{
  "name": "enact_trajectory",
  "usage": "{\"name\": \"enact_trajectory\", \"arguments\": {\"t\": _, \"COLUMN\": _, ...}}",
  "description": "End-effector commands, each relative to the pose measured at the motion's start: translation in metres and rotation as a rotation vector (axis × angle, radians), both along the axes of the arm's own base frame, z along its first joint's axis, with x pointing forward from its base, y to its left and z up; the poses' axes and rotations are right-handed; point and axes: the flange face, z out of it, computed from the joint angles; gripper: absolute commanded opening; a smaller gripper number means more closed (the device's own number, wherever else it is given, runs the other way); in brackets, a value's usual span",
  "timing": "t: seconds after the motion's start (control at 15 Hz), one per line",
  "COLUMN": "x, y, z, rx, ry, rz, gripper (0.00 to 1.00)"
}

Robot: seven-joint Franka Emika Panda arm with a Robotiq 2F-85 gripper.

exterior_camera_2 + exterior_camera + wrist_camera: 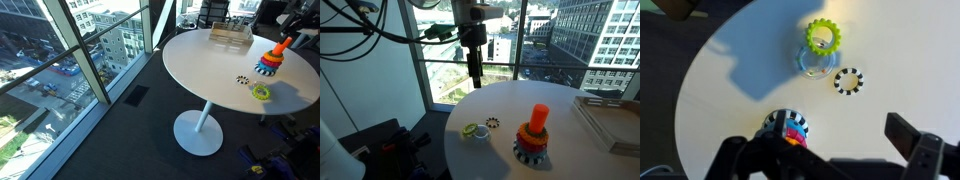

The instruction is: Put the green ring on the table

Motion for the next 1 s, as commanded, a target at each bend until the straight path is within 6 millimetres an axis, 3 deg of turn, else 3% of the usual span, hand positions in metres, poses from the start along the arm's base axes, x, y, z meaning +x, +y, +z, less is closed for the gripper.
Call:
{"name": "enact_trajectory", "arguments": {"t": 0.0, "x": 0.018, "y": -0.023, "z": -0.007, "rx": -0.018, "ry": -0.016, "rz": -0.107, "gripper": 1.0}}
{"name": "enact_trajectory", "arguments": {"t": 0.6, "x": 0.046, "y": -0.091, "z": -0.034, "rx": -0.059, "ry": -0.03, "rz": -0.263, "gripper": 1.0}}
{"name": "enact_trajectory", "arguments": {"t": 0.93, "x": 0.062, "y": -0.115, "z": -0.054, "rx": -0.077, "ry": -0.047, "rz": -0.293, "gripper": 1.0}}
